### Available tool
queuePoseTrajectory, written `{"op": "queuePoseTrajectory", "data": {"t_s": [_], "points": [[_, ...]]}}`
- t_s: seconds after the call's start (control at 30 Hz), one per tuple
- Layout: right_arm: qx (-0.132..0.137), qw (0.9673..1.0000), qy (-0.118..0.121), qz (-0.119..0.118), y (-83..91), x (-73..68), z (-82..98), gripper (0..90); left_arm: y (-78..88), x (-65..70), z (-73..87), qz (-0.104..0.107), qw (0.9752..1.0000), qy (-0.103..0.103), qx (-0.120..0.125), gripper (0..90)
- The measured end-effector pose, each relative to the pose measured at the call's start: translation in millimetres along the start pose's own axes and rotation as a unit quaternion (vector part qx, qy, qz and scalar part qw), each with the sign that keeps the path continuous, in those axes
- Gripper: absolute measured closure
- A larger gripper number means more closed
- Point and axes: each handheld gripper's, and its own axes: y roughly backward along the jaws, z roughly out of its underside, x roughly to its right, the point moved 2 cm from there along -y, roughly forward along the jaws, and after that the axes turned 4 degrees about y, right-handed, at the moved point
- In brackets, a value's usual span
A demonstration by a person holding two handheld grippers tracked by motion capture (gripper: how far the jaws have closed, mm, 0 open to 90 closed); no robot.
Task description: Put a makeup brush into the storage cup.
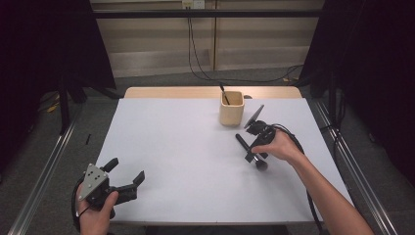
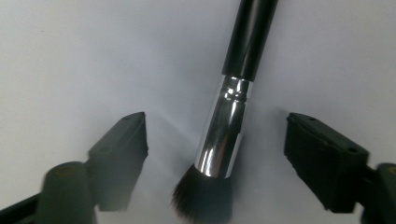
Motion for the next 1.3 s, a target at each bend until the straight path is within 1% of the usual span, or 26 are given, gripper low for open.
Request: {"op": "queuePoseTrajectory", "data": {"t_s": [0.03,0.07,0.1,0.13,0.17,0.23,0.3,0.33,0.37,0.4,0.43,0.53,0.73,0.9,0.93,1.07,1.2,1.3], "points": [[0.0,1.0,-0.003,0.003,-0.9,-0.6,-0.3,33.2,-0.1,0.1,0.1,0.0,1.0,0.0,0.0,2.3],[0.0,1.0,-0.003,0.003,-0.9,-0.6,-0.3,33.2,-0.1,0.1,0.1,0.0,1.0,0.0,0.0,2.3],[-0.007,0.9999,0.001,0.008,-3.5,-2.1,-0.5,38.3,-0.2,0.2,0.1,0.001,1.0,0.0,0.0,2.3],[-0.011,0.9999,-0.001,0.007,-5.4,-2.9,-0.5,40.4,-0.1,0.3,0.1,0.001,1.0,0.0,-0.001,2.3],[-0.015,0.9998,-0.002,0.01,-7.5,-3.5,-0.5,40.5,-0.1,0.4,0.1,0.001,1.0,0.0,-0.001,2.3],[-0.011,0.9999,-0.006,0.01,-8.1,-4.7,-0.8,39.7,-0.3,0.4,0.3,0.003,1.0,-0.001,-0.002,2.3],[-0.009,0.9997,-0.003,0.023,-8.5,-5.5,0.3,44.7,-0.9,0.4,0.8,0.002,1.0,-0.002,-0.005,2.3],[-0.01,0.9994,0.0,0.034,-8.3,-6.1,1.0,47.8,-1.4,0.5,0.9,0.003,1.0,-0.002,-0.006,2.3],[-0.01,0.9994,0.0,0.034,-8.3,-6.1,1.0,47.8,-1.4,0.5,0.9,0.003,1.0,-0.002,-0.006,2.3],[-0.014,0.9987,0.0,0.048,-8.4,-7.1,0.6,55.3,-1.8,0.7,1.0,0.004,1.0,-0.002,-0.006,2.3],[-0.016,0.9984,-0.003,0.055,-8.2,-6.4,0.0,57.6,-2.0,1.2,0.8,0.004,1.0,-0.002,-0.006,2.3],[-0.017,0.9984,-0.009,0.053,-7.9,-3.5,-0.9,62.0,-2.0,1.3,1.1,0.005,1.0,-0.002,-0.007,2.3],[-0.023,0.9977,-0.012,0.064,-7.3,-3.4,-1.6,68.7,-2.9,0.8,1.2,0.004,1.0,-0.002,-0.008,2.3],[-0.018,0.998,-0.013,0.06,-6.5,-1.7,-0.2,70.6,-1.7,1.0,1.6,0.003,1.0,0.001,-0.008,2.3],[-0.015,0.9981,-0.015,0.058,-6.4,-1.2,0.2,70.7,-1.3,0.4,1.7,0.003,0.9999,-0.002,-0.01,2.3],[-0.016,0.9981,-0.015,0.057,-6.0,-0.7,-0.1,71.0,-1.3,-0.5,1.8,0.001,0.9999,-0.002,-0.011,2.3],[-0.011,0.9985,-0.021,0.05,-4.6,0.7,1.3,71.0,-1.3,0.1,1.6,0.001,1.0,0.0,-0.009,2.3],[0.001,0.9985,-0.025,0.049,-1.3,1.4,2.8,71.0,-1.5,0.2,1.7,0.0,1.0,0.0,-0.009,2.3]]}}
